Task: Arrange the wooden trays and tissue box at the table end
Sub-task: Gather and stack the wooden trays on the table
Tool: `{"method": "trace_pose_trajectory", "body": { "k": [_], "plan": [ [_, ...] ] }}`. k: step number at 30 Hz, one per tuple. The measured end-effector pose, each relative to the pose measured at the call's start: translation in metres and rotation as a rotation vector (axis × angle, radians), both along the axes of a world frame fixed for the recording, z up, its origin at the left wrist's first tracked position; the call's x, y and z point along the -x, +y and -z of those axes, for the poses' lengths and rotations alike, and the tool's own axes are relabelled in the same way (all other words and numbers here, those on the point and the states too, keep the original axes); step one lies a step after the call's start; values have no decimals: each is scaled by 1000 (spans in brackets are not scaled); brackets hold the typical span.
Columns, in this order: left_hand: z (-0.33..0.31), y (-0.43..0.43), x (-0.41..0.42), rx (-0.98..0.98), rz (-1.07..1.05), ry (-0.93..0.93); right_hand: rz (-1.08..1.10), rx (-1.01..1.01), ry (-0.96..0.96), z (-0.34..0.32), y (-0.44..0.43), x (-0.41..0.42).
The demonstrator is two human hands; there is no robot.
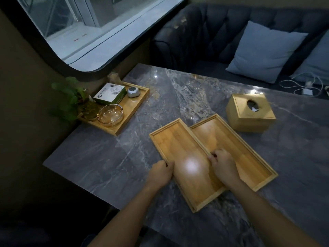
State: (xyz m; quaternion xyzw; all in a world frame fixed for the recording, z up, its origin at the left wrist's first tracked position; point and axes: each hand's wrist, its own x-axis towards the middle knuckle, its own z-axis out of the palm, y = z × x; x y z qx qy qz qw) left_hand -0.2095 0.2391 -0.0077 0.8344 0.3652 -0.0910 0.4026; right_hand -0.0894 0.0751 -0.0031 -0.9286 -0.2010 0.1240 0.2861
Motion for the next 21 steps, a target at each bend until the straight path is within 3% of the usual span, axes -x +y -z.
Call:
{"method": "trace_pose_trajectory", "body": {
  "k": [2,10,15,18,21],
  "plan": [
    [-2,5,1,7,-53,-24,47,2,-36,-2,-7,3],
    [-1,8,-4,449,-196,113,140,179,-154,-8,-37,24],
    [4,3,-12,452,-197,120,199,169,14,-7,-48,44],
    [5,8,-17,495,-190,135,304,76,206,-6,-48,55],
    [6,10,-21,546,-196,127,385,-3,262,-7,-41,62]
  ]
}}
